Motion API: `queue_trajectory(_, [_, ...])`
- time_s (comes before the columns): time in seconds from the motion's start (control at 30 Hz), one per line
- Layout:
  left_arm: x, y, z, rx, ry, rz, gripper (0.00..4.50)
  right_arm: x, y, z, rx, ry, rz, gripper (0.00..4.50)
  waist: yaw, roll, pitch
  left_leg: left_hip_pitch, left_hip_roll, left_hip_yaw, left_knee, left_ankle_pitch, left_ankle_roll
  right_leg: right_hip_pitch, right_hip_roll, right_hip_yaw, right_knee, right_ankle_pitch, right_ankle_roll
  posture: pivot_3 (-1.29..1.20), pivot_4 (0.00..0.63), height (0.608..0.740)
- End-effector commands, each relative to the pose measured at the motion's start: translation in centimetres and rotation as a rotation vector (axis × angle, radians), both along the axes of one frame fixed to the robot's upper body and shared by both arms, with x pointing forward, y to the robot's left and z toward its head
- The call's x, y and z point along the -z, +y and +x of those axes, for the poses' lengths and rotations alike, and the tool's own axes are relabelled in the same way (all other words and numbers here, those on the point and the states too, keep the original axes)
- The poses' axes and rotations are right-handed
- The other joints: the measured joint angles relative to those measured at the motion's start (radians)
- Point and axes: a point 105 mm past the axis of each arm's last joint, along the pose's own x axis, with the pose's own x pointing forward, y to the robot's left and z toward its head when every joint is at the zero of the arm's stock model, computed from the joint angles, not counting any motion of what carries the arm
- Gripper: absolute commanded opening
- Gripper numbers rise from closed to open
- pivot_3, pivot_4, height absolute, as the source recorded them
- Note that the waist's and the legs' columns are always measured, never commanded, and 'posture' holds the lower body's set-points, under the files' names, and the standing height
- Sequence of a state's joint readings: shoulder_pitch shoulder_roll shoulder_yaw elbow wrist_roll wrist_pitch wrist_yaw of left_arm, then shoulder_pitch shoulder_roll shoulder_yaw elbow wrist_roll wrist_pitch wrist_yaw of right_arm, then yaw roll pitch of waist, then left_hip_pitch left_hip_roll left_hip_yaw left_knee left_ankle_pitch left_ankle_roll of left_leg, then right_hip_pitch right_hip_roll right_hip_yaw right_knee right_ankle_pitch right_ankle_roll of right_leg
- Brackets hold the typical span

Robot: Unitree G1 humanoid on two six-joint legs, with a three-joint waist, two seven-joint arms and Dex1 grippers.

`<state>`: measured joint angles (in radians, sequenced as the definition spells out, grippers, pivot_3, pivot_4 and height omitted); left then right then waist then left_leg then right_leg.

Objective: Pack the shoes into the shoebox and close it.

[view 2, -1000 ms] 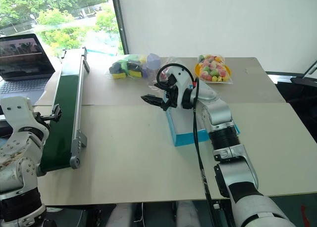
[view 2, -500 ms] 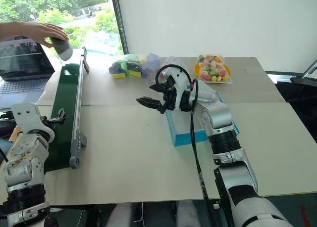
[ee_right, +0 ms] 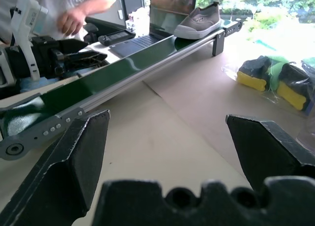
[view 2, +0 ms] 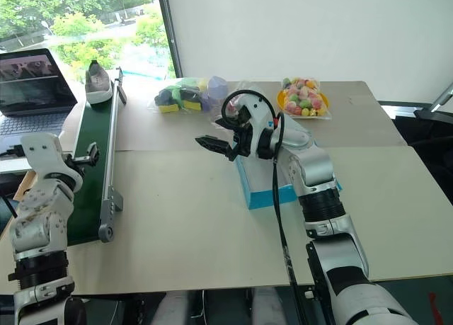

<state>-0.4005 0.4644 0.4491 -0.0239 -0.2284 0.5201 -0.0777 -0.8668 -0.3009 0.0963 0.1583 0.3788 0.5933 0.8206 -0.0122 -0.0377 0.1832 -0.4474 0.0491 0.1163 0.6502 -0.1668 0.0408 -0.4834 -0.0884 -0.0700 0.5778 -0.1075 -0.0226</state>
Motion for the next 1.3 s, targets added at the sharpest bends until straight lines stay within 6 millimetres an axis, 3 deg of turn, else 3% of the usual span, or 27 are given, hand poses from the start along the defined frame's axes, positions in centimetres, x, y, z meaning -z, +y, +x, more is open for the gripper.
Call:
queue_trajectory(0.03, [-3.9,0.3,0.0,-0.023,-0.119,0.067,4.42,-1.5,-0.1,-0.7,-0.009,-0.042,0.031,4.5,0.0,0.0,0.0,0.0,0.0,0.0,0.0,0.0,0.0,0.0,0.0,0.0,0.0,0.0,0.0,0.0,0.15,0.738])
queue_trajectory(0.13, [-5.9,0.4,0.2,-0.024,-0.175,0.075,4.42,-1.7,-0.2,-0.9,-0.016,-0.044,0.017,4.5,0.0,0.0,0.0,0.0,0.0,0.0,0.0,0.0,0.0,0.0,0.0,0.0,0.0,0.0,0.0,0.0,0.15,0.738])
queue_trajectory(0.2, [-6.1,0.5,0.4,-0.022,-0.163,0.062,4.42,-1.8,-0.2,-1.1,-0.024,-0.052,0.004,4.5,0.0,0.0,0.0,0.0,0.0,0.0,0.0,0.0,0.0,0.0,0.0,0.0,0.0,0.0,0.0,0.0,0.15,0.738])
queue_trajectory(0.27, [-5.7,0.5,0.7,-0.014,-0.133,0.052,4.42,-1.9,-0.2,-1.1,-0.026,-0.06,-0.001,4.5,-0.001,0.0,0.0,0.0,0.0,0.0,0.0,0.0,0.0,0.0,0.0,0.0,0.0,0.0,0.0,0.0,0.15,0.738])
queue_trajectory(0.47, [-1.4,1.7,1.3,-0.033,0.071,-0.096,4.42,-2.9,0.4,-2.2,-0.123,-0.154,-0.011,4.5,-0.002,0.0,0.0,0.0,0.0,0.001,0.0,0.0,0.0,0.0,0.001,0.0,0.0,0.003,0.005,0.0,0.15,0.738])
queue_trajectory(0.67, [0.3,2.2,1.4,-0.037,0.132,-0.16,4.42,-2.9,0.6,-2.5,-0.143,-0.147,-0.003,4.5,-0.001,0.0,0.0,0.0,0.0,0.0,0.0,0.0,0.0,0.0,0.0,0.0,0.0,0.004,0.006,0.0,0.15,0.738])
queue_trajectory(0.93, [1.2,1.9,2.0,-0.012,0.161,-0.152,4.42,-2.4,0.3,-2.5,-0.125,-0.13,-0.004,4.5,-0.001,0.0,0.0,0.0,0.0,0.001,0.0,0.0,0.0,0.0,0.0,0.0,0.0,0.004,0.006,0.0,0.15,0.738])
queue_trajectory(1.27, [1.0,2.1,2.7,-0.006,0.154,-0.154,4.42,-2.2,-0.3,-2.2,-0.097,-0.12,-0.01,4.5,-0.002,0.0,0.0,0.0,0.0,0.001,0.0,0.0,0.0,0.0,0.0,0.0,0.0,0.004,0.006,0.0,0.15,0.738])
queue_trajectory(1.3, [1.2,2.2,2.7,-0.012,0.16,-0.169,4.18,-2.2,-0.3,-2.1,-0.094,-0.119,-0.011,4.5,-0.002,0.0,0.0,0.0,0.0,0.001,0.0,0.0,0.0,0.0,0.0,0.0,0.0,0.004,0.006,0.0,0.15,0.738])
